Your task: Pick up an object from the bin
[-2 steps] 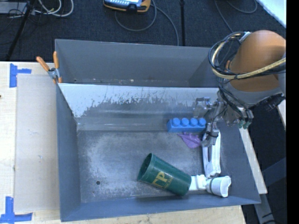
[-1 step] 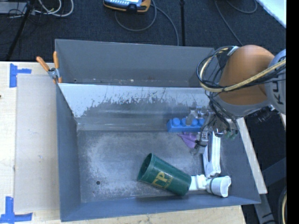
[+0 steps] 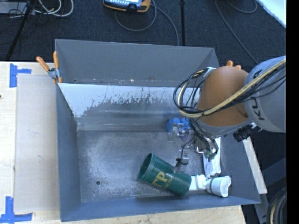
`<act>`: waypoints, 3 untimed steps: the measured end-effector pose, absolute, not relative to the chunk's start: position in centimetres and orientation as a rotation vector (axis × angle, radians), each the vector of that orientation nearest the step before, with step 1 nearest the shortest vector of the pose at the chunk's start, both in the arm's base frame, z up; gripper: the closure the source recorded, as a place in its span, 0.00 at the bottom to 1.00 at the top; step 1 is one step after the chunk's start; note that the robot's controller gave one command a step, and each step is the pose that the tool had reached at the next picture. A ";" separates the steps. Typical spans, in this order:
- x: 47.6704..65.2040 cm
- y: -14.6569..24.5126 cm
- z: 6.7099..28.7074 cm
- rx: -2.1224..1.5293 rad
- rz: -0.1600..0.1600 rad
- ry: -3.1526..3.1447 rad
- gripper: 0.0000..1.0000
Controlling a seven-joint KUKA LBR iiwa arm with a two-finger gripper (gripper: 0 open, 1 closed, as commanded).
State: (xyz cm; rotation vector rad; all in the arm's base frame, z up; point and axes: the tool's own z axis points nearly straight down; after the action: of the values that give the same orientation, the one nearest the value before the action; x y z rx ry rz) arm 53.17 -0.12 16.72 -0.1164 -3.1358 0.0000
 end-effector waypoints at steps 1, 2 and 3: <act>52.6 2.3 13.1 -0.205 -0.002 -3.135 0.00; 49.7 1.5 7.4 -0.340 -0.005 -3.128 0.00; 50.0 0.3 7.0 -0.440 -0.003 -3.110 1.00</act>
Offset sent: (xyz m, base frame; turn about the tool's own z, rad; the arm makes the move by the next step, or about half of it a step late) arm -0.0390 0.0130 -0.0972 0.1435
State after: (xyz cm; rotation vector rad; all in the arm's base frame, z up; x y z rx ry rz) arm 49.99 0.27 6.97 -0.4405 -3.1099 -0.0034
